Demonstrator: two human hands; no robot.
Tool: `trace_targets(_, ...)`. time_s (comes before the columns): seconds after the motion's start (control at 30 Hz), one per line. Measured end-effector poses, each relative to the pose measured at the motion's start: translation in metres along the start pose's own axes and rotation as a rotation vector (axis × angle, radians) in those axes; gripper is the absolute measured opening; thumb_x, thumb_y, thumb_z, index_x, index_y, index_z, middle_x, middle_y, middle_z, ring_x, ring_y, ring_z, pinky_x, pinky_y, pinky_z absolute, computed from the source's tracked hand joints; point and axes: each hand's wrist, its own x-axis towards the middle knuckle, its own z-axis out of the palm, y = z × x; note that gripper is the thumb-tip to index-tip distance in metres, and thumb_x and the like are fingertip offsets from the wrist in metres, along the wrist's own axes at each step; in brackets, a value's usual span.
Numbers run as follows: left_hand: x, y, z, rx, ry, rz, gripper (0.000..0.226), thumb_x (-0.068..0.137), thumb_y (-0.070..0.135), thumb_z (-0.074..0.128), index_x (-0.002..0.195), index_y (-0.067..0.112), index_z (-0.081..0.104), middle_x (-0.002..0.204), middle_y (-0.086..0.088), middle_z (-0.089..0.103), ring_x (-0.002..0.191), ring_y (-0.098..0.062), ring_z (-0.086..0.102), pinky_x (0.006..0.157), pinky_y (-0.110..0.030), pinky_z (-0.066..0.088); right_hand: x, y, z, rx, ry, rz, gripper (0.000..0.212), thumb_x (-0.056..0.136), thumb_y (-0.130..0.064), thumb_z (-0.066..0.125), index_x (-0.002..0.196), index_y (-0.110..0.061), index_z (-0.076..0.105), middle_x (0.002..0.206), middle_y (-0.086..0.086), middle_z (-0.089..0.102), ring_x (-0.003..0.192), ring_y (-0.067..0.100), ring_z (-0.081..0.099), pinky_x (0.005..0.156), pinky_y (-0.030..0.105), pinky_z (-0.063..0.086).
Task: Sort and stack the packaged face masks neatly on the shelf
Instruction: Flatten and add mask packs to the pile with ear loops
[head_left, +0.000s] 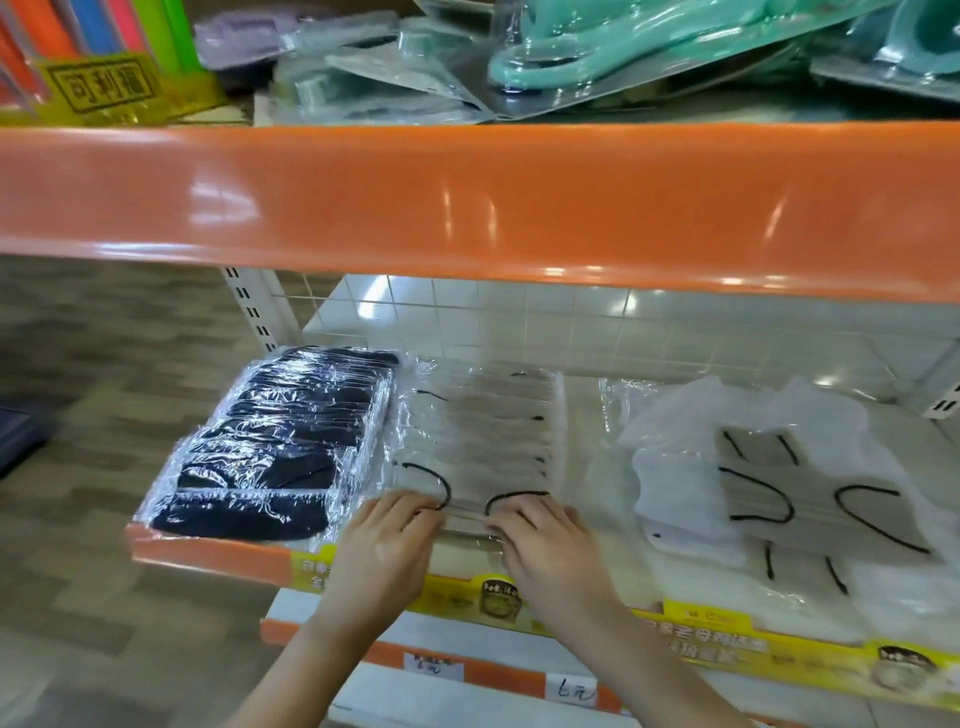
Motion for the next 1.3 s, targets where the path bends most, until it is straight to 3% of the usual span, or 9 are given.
trace_targets(0.07, -0.002, -0.003, 0.001, -0.027, -0.007, -0.008, 0.014, 0.079, 0.007, 0.061, 0.087, 0.013, 0.071, 0.096, 0.0, 0.067, 0.091, -0.022, 0.063, 0.074, -0.031, 0.043, -0.002, -0.004, 0.0, -0.001, 0.041, -0.024, 0.016, 0.078, -0.023, 0.06, 0.089, -0.028, 0.071, 0.095, -0.013, 0.063, 0.088, 0.011, 0.061, 0.077, 0.022, 0.039)
trace_targets(0.13, -0.004, -0.004, 0.002, -0.043, -0.016, -0.015, 0.016, 0.083, 0.011, 0.056, 0.085, 0.014, 0.071, 0.096, 0.001, 0.067, 0.091, -0.021, 0.062, 0.073, -0.031, 0.044, -0.004, -0.005, -0.001, 0.007, 0.041, -0.034, 0.022, 0.086, -0.028, 0.05, 0.093, -0.027, 0.071, 0.098, -0.013, 0.063, 0.089, 0.01, 0.062, 0.079, 0.022, 0.046)
trace_targets(0.27, -0.006, -0.005, 0.001, -0.063, -0.058, -0.071, 0.024, 0.086, 0.018, 0.049, 0.084, 0.015, 0.072, 0.098, 0.002, 0.069, 0.092, -0.019, 0.064, 0.073, -0.031, 0.048, -0.008, -0.003, -0.003, 0.02, -0.004, -0.024, 0.025, 0.09, -0.031, 0.048, 0.104, -0.025, 0.068, 0.105, -0.01, 0.061, 0.095, 0.012, 0.06, 0.084, 0.028, 0.05)
trace_targets(0.43, -0.007, 0.003, -0.004, -0.093, -0.108, -0.164, 0.031, 0.09, 0.033, 0.048, 0.082, 0.019, 0.075, 0.103, 0.006, 0.071, 0.101, -0.013, 0.065, 0.081, -0.029, 0.052, -0.01, -0.004, -0.004, -0.013, -0.007, -0.011, 0.026, 0.093, -0.035, 0.045, 0.103, -0.026, 0.068, 0.106, -0.01, 0.06, 0.099, 0.011, 0.057, 0.087, 0.026, 0.047)
trace_targets(0.63, -0.003, 0.011, 0.0, -0.041, -0.098, -0.244, 0.04, 0.093, 0.034, 0.043, 0.092, 0.011, 0.075, 0.102, 0.001, 0.072, 0.098, -0.018, 0.067, 0.081, -0.032, 0.054, -0.008, -0.005, -0.003, -0.018, -0.004, -0.006, 0.03, 0.096, -0.037, 0.041, 0.107, -0.026, 0.067, 0.109, -0.01, 0.061, 0.103, 0.011, 0.056, 0.091, 0.025, 0.043)
trace_targets(0.83, 0.007, 0.027, 0.004, -0.009, -0.054, -0.237, 0.029, 0.089, 0.028, 0.046, 0.086, 0.015, 0.072, 0.099, 0.0, 0.069, 0.092, -0.021, 0.065, 0.073, -0.034, 0.053, -0.009, -0.004, -0.004, -0.005, 0.011, -0.008, 0.03, 0.093, -0.036, 0.043, 0.104, -0.025, 0.069, 0.11, -0.01, 0.062, 0.104, 0.01, 0.055, 0.095, 0.024, 0.038)
trace_targets(1.1, 0.035, 0.073, 0.025, -0.071, -0.07, -0.162, 0.029, 0.085, 0.026, 0.045, 0.09, 0.017, 0.072, 0.101, 0.003, 0.071, 0.091, -0.019, 0.067, 0.072, -0.033, 0.054, -0.02, 0.024, -0.031, -0.042, 0.063, 0.099, 0.03, 0.087, -0.029, 0.042, 0.097, -0.028, 0.07, 0.106, -0.011, 0.064, 0.098, 0.009, 0.059, 0.085, 0.026, 0.049)
trace_targets(1.3, 0.064, 0.121, 0.049, -0.126, -0.074, -0.089, 0.025, 0.08, 0.025, 0.048, 0.079, 0.015, 0.071, 0.086, 0.0, 0.071, 0.079, -0.02, 0.069, 0.063, -0.031, 0.054, -0.04, 0.071, -0.055, -0.117, 0.09, 0.193, 0.022, 0.079, -0.022, 0.056, 0.097, -0.025, 0.07, 0.104, -0.008, 0.063, 0.098, 0.01, 0.056, 0.085, 0.026, 0.044)
